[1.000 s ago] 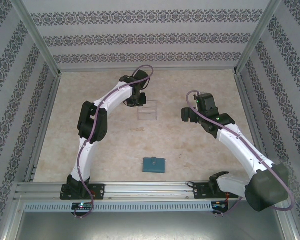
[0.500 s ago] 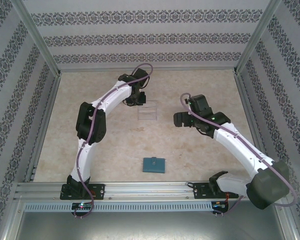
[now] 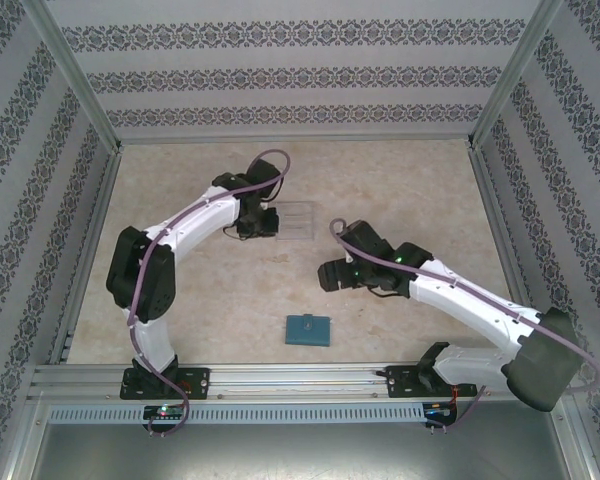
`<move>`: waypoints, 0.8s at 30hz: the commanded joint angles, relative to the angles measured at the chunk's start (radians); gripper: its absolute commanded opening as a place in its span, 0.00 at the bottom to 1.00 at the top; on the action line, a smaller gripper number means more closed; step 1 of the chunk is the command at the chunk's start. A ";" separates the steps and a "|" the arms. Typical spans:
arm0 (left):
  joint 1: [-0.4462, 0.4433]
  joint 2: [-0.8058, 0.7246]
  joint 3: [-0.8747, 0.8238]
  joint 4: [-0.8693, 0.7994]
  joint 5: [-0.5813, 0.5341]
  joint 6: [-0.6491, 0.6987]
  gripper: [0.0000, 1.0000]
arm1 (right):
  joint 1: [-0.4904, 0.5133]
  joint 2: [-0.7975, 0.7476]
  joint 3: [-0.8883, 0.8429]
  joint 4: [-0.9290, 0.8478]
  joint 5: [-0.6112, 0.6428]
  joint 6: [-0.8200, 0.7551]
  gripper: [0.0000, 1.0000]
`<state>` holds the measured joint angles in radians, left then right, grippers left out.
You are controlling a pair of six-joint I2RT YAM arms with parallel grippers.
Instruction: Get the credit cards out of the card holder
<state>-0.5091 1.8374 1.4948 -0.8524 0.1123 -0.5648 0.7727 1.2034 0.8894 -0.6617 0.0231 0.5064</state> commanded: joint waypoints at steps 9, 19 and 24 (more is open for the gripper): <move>-0.089 -0.157 -0.313 0.167 0.156 -0.087 0.16 | 0.208 -0.005 -0.111 -0.021 -0.002 0.167 0.79; -0.128 -0.244 -0.501 0.217 0.136 -0.119 0.16 | 0.360 0.169 -0.012 -0.043 -0.074 -0.325 0.87; -0.088 -0.269 -0.537 0.227 0.123 -0.108 0.16 | 0.371 0.216 0.049 -0.030 -0.087 -0.653 0.91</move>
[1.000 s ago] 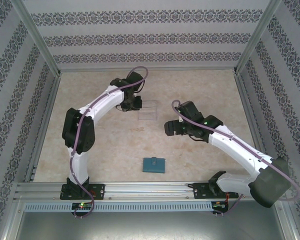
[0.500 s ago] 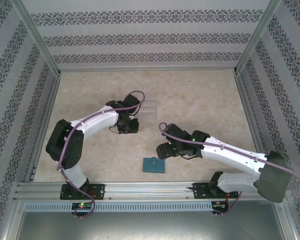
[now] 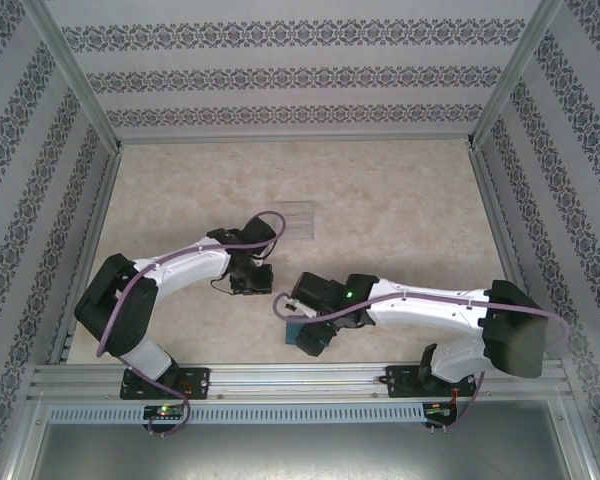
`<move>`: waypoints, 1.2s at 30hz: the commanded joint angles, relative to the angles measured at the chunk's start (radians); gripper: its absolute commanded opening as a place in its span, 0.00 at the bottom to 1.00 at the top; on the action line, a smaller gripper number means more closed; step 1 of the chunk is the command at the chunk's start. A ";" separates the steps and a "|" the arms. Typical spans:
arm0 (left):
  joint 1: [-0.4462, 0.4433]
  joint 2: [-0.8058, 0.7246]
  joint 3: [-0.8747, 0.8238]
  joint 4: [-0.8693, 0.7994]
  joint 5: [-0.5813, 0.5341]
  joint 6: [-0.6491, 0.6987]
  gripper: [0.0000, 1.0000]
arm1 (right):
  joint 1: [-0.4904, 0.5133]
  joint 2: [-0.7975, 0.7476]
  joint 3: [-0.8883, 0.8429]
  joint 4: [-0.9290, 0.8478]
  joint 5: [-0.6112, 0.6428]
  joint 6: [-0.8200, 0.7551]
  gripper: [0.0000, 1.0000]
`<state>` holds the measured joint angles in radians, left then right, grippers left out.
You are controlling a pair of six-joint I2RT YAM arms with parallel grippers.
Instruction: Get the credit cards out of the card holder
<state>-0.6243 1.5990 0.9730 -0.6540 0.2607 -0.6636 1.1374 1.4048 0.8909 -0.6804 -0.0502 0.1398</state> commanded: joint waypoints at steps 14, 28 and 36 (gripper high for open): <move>0.229 -0.200 -0.127 0.004 -0.030 0.045 0.21 | -0.055 0.156 0.116 -0.096 -0.149 -0.756 0.98; 0.273 -0.224 -0.138 -0.006 -0.008 0.061 0.21 | -0.061 0.312 0.122 -0.031 -0.110 -0.645 0.98; 0.274 -0.215 -0.132 -0.020 -0.016 0.075 0.21 | -0.050 0.347 0.113 0.025 -0.102 -0.615 0.96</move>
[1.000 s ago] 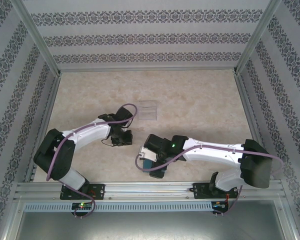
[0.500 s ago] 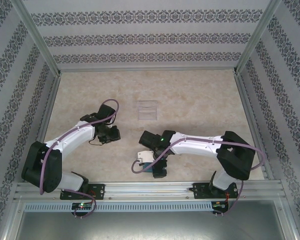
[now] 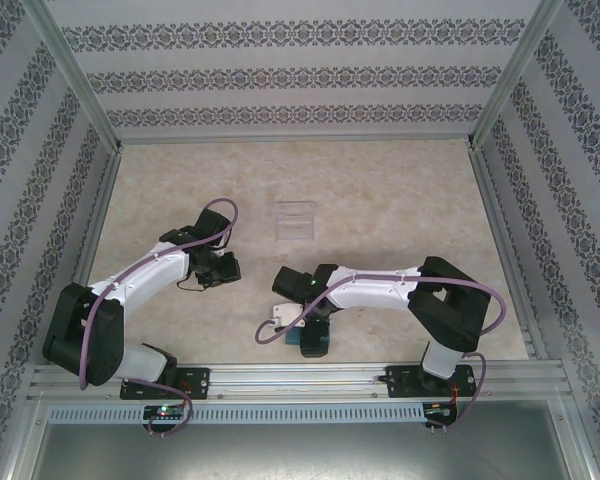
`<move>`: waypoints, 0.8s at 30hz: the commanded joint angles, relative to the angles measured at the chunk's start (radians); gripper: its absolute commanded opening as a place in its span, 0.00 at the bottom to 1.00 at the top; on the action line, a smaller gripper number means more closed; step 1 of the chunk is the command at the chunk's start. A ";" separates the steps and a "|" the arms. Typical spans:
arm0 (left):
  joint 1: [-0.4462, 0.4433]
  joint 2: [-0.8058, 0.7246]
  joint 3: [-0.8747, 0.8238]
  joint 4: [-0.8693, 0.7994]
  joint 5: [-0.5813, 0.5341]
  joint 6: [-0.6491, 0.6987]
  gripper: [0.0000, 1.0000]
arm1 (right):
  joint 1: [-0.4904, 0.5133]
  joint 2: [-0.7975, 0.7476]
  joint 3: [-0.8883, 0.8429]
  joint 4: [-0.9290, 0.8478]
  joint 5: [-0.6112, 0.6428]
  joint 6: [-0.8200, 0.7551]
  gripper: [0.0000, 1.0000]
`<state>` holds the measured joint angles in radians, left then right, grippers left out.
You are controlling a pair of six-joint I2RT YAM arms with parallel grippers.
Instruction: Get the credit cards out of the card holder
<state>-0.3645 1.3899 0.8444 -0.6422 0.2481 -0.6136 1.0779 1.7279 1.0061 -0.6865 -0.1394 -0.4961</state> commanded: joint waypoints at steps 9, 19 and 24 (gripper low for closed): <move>0.016 0.000 0.016 -0.047 -0.002 0.031 0.21 | -0.007 -0.001 -0.009 0.053 -0.029 0.064 0.77; 0.017 0.014 0.033 -0.056 -0.014 0.041 0.21 | -0.035 -0.080 -0.015 0.169 0.118 0.349 0.60; 0.017 0.025 0.044 -0.058 -0.020 0.054 0.21 | -0.065 -0.100 0.028 0.178 0.182 0.556 0.61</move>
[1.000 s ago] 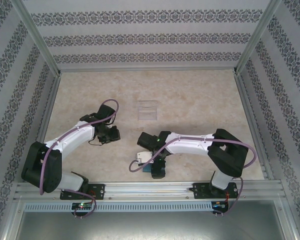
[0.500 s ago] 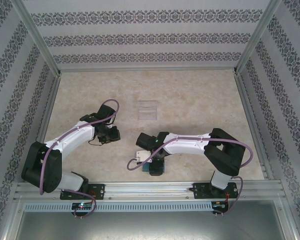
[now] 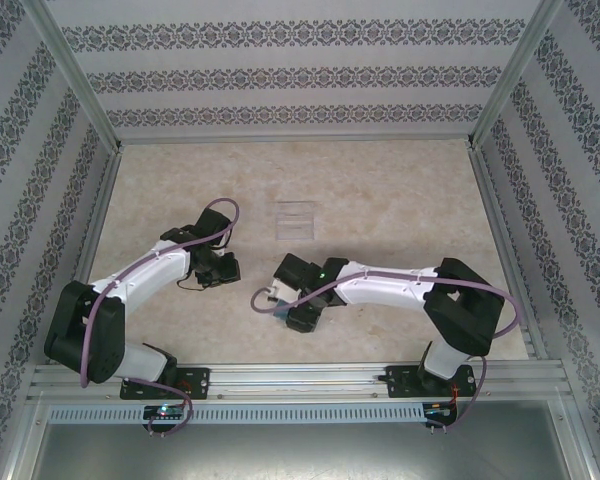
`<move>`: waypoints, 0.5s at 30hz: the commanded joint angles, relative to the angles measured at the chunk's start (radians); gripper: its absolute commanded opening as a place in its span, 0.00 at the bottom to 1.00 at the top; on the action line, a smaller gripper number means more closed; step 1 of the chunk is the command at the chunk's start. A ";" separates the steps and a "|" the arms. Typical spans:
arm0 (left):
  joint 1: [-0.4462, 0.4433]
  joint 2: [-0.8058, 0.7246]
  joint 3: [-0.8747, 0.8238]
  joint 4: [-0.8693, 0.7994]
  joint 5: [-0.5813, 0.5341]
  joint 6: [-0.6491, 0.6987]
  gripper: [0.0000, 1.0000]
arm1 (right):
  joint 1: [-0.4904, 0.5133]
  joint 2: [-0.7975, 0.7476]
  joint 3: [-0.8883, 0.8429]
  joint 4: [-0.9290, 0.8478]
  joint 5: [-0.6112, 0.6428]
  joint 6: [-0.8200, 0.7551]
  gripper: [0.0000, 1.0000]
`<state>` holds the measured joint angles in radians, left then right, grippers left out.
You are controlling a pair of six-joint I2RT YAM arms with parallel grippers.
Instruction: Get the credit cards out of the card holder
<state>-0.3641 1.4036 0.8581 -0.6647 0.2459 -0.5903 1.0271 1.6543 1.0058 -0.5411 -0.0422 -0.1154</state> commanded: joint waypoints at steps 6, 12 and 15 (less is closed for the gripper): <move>0.018 0.028 0.036 -0.029 -0.016 0.040 0.21 | -0.028 0.004 0.116 -0.072 0.199 0.512 0.59; 0.018 0.061 0.017 0.009 0.019 0.057 0.22 | -0.048 0.027 0.161 -0.125 0.213 0.785 0.53; 0.018 0.076 0.020 0.008 0.015 0.075 0.22 | -0.049 0.050 0.169 -0.109 0.214 0.891 0.52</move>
<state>-0.3576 1.4677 0.8700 -0.6617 0.2573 -0.5537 0.9836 1.6764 1.1481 -0.6197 0.1364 0.5869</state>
